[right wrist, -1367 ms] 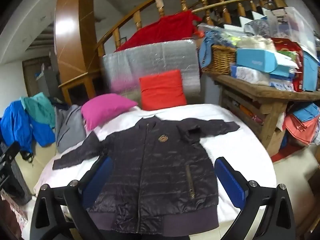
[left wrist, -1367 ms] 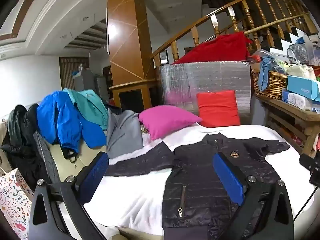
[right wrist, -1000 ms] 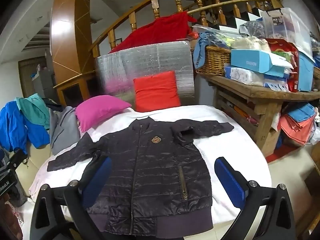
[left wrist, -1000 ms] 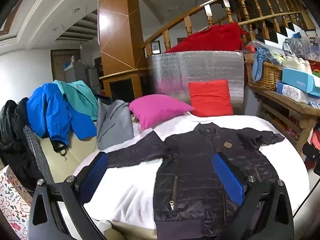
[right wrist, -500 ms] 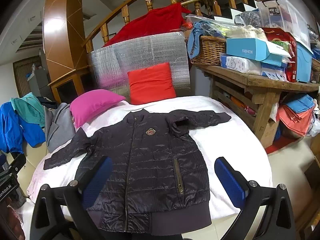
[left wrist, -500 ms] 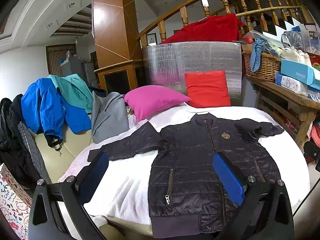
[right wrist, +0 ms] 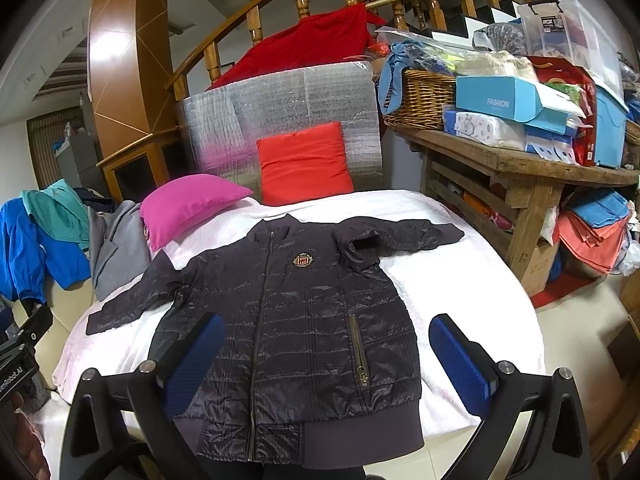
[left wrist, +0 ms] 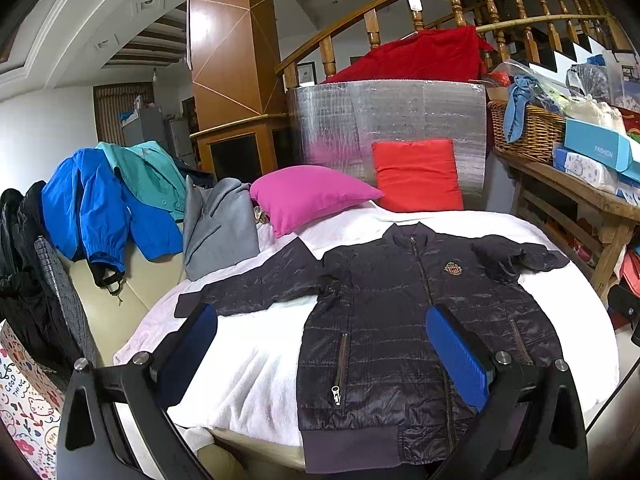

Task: Fold large clothes

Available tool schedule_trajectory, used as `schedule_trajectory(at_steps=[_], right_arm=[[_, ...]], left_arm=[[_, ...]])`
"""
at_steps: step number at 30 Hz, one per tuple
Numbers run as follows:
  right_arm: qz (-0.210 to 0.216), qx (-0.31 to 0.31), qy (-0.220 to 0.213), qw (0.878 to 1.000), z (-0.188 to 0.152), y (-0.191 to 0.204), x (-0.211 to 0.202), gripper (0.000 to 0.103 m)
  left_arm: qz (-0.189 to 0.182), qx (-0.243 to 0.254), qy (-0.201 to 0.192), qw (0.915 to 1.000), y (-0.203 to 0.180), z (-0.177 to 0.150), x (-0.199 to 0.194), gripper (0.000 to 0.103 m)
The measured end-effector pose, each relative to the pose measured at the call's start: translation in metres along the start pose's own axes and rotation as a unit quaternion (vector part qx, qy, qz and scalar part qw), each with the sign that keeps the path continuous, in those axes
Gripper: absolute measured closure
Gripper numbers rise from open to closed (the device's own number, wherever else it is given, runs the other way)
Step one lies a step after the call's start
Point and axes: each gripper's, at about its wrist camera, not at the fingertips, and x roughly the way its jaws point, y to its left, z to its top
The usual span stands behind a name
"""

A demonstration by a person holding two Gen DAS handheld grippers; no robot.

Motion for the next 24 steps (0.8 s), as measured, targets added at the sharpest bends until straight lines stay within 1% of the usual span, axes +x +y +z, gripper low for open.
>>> schedule_trajectory(at_steps=[24], right_arm=[[0.002, -0.007, 0.011, 1.0, -0.001, 0.0077, 0.0086, 0.0]], left_arm=[[0.004, 0.0, 0.005, 1.0, 0.005, -0.005, 0.0052, 0.0]])
